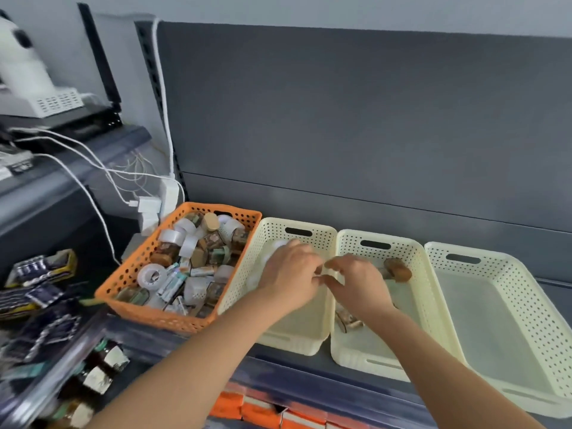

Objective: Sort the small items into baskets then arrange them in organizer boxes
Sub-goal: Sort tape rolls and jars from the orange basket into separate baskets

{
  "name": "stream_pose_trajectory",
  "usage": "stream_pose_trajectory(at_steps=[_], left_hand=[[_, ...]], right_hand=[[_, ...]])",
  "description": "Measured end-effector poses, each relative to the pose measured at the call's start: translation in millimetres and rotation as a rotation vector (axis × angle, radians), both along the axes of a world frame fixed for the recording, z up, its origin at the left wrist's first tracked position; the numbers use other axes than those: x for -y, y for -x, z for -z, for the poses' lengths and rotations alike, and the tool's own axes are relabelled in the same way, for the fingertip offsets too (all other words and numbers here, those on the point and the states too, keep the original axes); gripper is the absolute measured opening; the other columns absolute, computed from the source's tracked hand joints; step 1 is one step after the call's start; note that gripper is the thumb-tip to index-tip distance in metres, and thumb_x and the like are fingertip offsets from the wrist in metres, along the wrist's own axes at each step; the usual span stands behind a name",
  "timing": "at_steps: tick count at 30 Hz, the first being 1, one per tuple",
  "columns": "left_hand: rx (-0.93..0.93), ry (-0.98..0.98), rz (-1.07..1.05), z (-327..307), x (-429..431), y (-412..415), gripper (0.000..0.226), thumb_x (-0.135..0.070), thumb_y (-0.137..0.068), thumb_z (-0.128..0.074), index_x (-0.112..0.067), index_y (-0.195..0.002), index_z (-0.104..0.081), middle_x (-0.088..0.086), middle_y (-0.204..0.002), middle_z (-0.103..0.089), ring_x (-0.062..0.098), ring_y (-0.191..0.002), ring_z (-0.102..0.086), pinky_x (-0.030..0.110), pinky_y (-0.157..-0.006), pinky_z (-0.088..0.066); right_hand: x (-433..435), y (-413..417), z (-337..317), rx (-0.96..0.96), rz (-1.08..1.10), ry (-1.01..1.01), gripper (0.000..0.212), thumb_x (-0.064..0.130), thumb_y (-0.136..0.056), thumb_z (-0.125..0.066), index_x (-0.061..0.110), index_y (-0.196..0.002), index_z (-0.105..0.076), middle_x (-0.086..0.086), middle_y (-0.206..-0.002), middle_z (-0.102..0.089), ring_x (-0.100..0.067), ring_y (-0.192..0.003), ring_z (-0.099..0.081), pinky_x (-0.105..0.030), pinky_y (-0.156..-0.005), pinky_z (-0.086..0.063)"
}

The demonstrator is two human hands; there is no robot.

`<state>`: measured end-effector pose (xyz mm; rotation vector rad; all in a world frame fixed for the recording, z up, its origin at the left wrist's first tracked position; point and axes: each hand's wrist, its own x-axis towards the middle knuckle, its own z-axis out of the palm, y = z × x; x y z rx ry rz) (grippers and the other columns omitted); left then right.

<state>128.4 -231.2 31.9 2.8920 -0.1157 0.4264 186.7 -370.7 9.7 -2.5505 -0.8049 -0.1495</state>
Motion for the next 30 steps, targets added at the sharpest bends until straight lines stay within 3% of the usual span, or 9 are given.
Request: stream_pose_trajectory(at_steps=[5, 8, 11, 16, 20, 24, 27, 30], left_hand=[[-0.023, -0.055, -0.207, -7, -89, 34, 0.02, -0.039, -0.088, -0.061, -0.025, -0.101, -0.068, -0.008, -0.103, -0.061, 0.014, -0.101, -0.05, 0.027, -0.08, -0.041], [-0.115, -0.063, -0.327, -6, -140, 57, 0.012, -0.025, -0.087, -0.06, -0.026, -0.096, -0.068, -0.006, -0.101, -0.062, 0.014, -0.093, -0.053, 0.027, -0.075, -0.046], [-0.272, -0.144, -0.41, -3, -187, 77, 0.022, -0.012, -0.084, -0.056, -0.022, -0.1, -0.068, 0.001, -0.102, -0.06, 0.021, -0.093, -0.055, 0.033, -0.069, -0.048], [-0.406, -0.111, -0.349, 16, -239, 90, 0.032, -0.006, -0.082, -0.055, -0.021, -0.11, -0.063, -0.002, -0.106, -0.057, 0.02, -0.107, -0.053, 0.04, -0.085, -0.05], [-0.421, -0.051, -0.267, 30, -261, 85, 0.033, -0.002, -0.083, -0.053, -0.018, -0.112, -0.061, -0.002, -0.108, -0.056, 0.019, -0.109, -0.051, 0.038, -0.086, -0.051], [-0.412, -0.132, -0.212, 40, -264, 77, 0.024, -0.02, -0.082, -0.063, -0.018, -0.106, -0.064, 0.0, -0.108, -0.052, 0.021, -0.106, -0.048, 0.031, -0.085, -0.042], [-0.418, -0.272, -0.216, 50, -260, 70, 0.04, -0.044, -0.079, -0.067, -0.017, -0.107, -0.065, 0.004, -0.119, -0.047, 0.024, -0.116, -0.041, 0.043, -0.104, -0.03], [-0.407, -0.213, -0.25, 53, -258, 64, 0.037, -0.043, -0.077, -0.066, -0.017, -0.104, -0.065, 0.005, -0.123, -0.046, 0.025, -0.119, -0.037, 0.047, -0.108, -0.025]], right_hand=[[-77, 24, -13, -0.018, -0.223, -0.061, 0.028, 0.035, -0.089, -0.061, 0.024, -0.114, -0.067, 0.005, -0.111, -0.065, -0.014, -0.102, -0.057, -0.026, -0.085, -0.047], [-122, 39, -13, -0.042, -0.354, -0.064, 0.025, 0.038, -0.088, -0.062, 0.024, -0.107, -0.07, 0.005, -0.104, -0.066, -0.013, -0.098, -0.056, -0.027, -0.082, -0.047], [-166, 52, -8, -0.064, -0.434, 0.062, 0.027, 0.035, -0.087, -0.062, 0.022, -0.11, -0.069, 0.001, -0.106, -0.066, -0.018, -0.105, -0.055, -0.031, -0.085, -0.048], [-219, 60, 2, -0.078, -0.441, 0.287, 0.038, 0.041, -0.086, -0.059, 0.021, -0.118, -0.064, -0.004, -0.11, -0.064, -0.023, -0.109, -0.053, -0.036, -0.088, -0.049], [-243, 60, 11, -0.143, -0.382, 0.342, 0.04, 0.042, -0.085, -0.058, 0.022, -0.12, -0.061, -0.004, -0.113, -0.063, -0.023, -0.111, -0.052, -0.037, -0.089, -0.049], [-261, 62, 20, -0.215, -0.312, 0.379, 0.034, 0.045, -0.078, -0.064, 0.023, -0.104, -0.064, -0.002, -0.104, -0.063, -0.021, -0.102, -0.056, -0.035, -0.08, -0.052], [-263, 59, 23, -0.242, -0.253, 0.438, 0.02, 0.032, -0.075, -0.064, 0.019, -0.091, -0.063, -0.004, -0.098, -0.061, -0.024, -0.096, -0.059, -0.036, -0.077, -0.054], [-256, 57, 20, -0.177, -0.268, 0.359, 0.018, 0.027, -0.074, -0.064, 0.02, -0.089, -0.057, 0.001, -0.095, -0.052, -0.022, -0.096, -0.054, -0.034, -0.077, -0.052]])
